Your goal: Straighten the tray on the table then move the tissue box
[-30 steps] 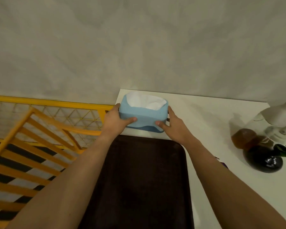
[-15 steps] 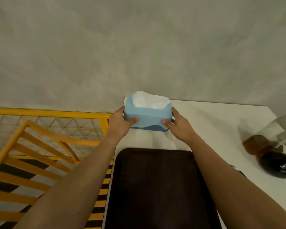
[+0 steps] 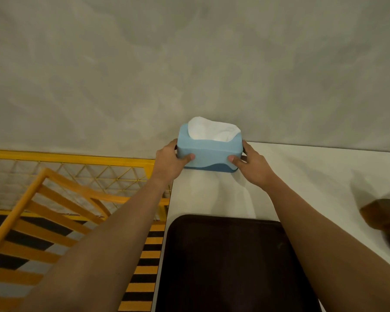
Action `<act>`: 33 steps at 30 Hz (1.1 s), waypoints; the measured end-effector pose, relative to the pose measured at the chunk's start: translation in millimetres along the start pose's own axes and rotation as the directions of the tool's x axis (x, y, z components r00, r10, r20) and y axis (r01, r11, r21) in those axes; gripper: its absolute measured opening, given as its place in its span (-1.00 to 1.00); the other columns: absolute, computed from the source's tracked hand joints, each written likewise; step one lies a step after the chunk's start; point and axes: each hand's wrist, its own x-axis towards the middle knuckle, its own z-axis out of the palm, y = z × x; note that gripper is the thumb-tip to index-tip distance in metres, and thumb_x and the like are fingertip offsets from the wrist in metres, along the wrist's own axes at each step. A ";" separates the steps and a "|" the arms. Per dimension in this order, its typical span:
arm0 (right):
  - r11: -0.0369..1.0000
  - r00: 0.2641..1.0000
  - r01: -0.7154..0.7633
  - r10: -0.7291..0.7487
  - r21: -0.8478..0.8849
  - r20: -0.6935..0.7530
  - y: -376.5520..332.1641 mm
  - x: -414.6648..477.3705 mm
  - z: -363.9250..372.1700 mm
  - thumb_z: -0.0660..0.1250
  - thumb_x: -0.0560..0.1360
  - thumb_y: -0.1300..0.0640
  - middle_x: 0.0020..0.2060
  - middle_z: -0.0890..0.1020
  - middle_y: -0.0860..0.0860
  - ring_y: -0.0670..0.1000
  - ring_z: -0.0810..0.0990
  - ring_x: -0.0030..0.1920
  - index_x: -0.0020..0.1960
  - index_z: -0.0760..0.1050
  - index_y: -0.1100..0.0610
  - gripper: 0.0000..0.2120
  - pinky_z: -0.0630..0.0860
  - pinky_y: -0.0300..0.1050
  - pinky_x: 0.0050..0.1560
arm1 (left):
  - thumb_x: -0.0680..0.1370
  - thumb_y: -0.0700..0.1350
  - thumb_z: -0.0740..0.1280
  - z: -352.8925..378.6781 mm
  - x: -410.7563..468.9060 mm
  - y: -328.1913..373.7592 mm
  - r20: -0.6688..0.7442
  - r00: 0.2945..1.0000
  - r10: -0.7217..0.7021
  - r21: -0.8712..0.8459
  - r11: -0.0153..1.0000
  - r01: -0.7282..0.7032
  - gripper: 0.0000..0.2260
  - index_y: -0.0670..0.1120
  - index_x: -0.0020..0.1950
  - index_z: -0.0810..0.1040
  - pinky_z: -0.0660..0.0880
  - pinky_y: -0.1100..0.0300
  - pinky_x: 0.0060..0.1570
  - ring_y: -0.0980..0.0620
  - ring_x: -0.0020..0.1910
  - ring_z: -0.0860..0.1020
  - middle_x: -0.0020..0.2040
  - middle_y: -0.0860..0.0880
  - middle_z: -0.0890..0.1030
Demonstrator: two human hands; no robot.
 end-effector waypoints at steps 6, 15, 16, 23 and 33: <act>0.999 1.000 0.005 -0.004 -0.050 0.018 0.9 18.5 0.9 0.26 0.57 -0.31 0.24 0.47 -0.19 -0.06 0.51 0.14 0.61 0.10 -0.13 -0.29 0.37 -0.17 0.09 | 0.52 0.00 0.51 -1.9 16.1 -2.6 0.004 1.000 0.019 0.030 0.999 -0.019 -0.46 -0.11 0.45 0.50 0.51 0.22 0.09 -0.08 0.24 0.58 0.31 -0.09 0.63; 0.998 1.000 0.011 -0.011 -0.063 0.016 0.1 33.8 6.1 0.24 0.60 -0.27 0.21 0.45 -0.16 -0.06 0.46 0.13 0.61 0.09 -0.10 -0.32 0.35 -0.21 0.06 | 0.54 0.02 0.48 -3.4 23.9 -2.3 0.009 1.000 0.006 0.041 0.999 -0.007 -0.46 -0.12 0.47 0.48 0.48 0.24 0.06 -0.03 0.20 0.55 0.30 -0.09 0.61; 0.998 1.000 0.014 -0.013 -0.064 0.015 0.3 34.1 5.9 0.23 0.60 -0.28 0.22 0.45 -0.17 -0.06 0.46 0.13 0.61 0.08 -0.11 -0.32 0.36 -0.21 0.06 | 0.54 0.02 0.48 -3.3 24.6 -2.2 0.009 1.000 0.007 0.043 0.999 -0.008 -0.46 -0.12 0.47 0.48 0.48 0.24 0.06 -0.03 0.20 0.56 0.30 -0.09 0.62; 0.997 0.999 0.038 -0.036 -0.073 0.025 2.3 35.9 2.9 0.22 0.59 -0.30 0.23 0.44 -0.18 -0.07 0.45 0.13 0.61 0.06 -0.15 -0.32 0.35 -0.32 0.00 | 0.53 0.04 0.49 -2.6 27.3 -3.7 0.017 1.000 0.006 0.050 0.999 -0.007 -0.45 -0.12 0.46 0.48 0.50 0.21 0.08 -0.08 0.23 0.56 0.30 -0.09 0.62; 0.992 0.999 -0.001 0.007 -0.129 0.041 -2.5 34.6 2.8 0.19 0.63 -0.24 0.26 0.49 -0.03 0.00 0.48 0.11 0.62 0.01 -0.06 -0.32 0.37 -0.15 0.09 | 0.54 0.05 0.48 -3.2 30.6 -2.1 0.035 0.999 -0.022 0.107 0.994 0.018 -0.47 -0.13 0.44 0.49 0.49 0.18 0.05 -0.10 0.21 0.57 0.28 -0.12 0.62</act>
